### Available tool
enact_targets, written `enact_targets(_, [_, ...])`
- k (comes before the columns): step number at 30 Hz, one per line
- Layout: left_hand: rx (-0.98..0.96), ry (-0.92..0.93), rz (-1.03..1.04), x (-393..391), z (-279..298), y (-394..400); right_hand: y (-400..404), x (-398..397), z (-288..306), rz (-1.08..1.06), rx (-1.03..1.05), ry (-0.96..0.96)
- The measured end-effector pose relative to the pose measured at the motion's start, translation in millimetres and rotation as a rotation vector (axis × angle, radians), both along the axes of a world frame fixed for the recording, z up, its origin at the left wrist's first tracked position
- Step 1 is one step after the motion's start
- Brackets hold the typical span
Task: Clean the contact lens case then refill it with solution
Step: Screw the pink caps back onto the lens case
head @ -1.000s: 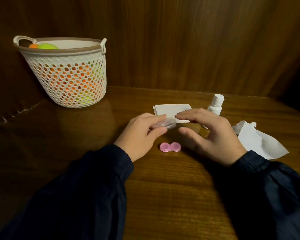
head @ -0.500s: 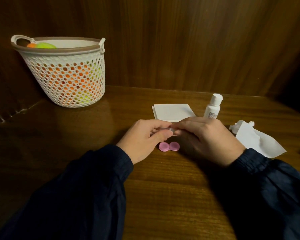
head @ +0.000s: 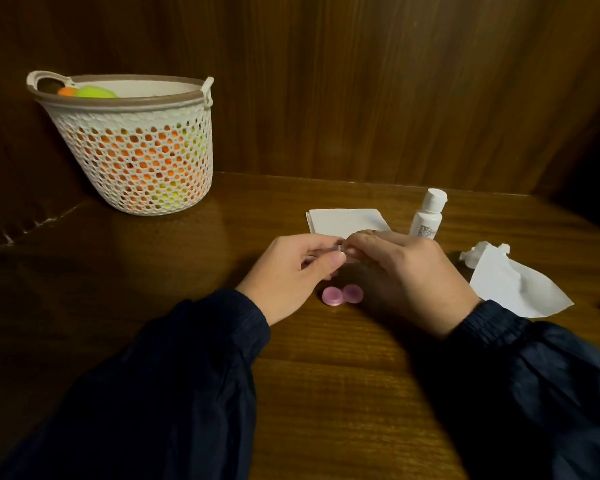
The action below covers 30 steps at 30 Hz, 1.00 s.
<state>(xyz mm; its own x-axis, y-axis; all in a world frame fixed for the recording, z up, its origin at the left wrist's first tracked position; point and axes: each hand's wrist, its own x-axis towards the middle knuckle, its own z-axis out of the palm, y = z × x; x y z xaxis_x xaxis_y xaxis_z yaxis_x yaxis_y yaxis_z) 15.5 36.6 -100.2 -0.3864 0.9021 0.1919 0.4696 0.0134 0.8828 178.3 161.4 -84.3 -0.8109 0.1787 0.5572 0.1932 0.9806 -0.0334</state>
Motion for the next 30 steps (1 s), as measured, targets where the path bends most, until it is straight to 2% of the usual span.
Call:
enact_targets(6, [-0.013, -0.059, -0.043, -7.4, -1.5, 0.6, 3.6, 1.8, 3.1, 0.019, -0.151, 0.107])
enact_targets(18, [-0.016, -0.01, -0.051, -10.4, -10.0, 8.6, 19.8, -16.4, -14.6, -0.12, -0.5, 0.319])
enact_targets(27, [0.026, 0.047, 0.03, -17.2, -11.7, 11.6, 25.5, -15.1, -13.9, -0.177, -0.651, 0.361])
enact_targets(30, [0.014, 0.063, 0.12, -22.6, -13.1, 11.1, 29.0, -6.4, -12.8, -0.119, -0.801, 0.228])
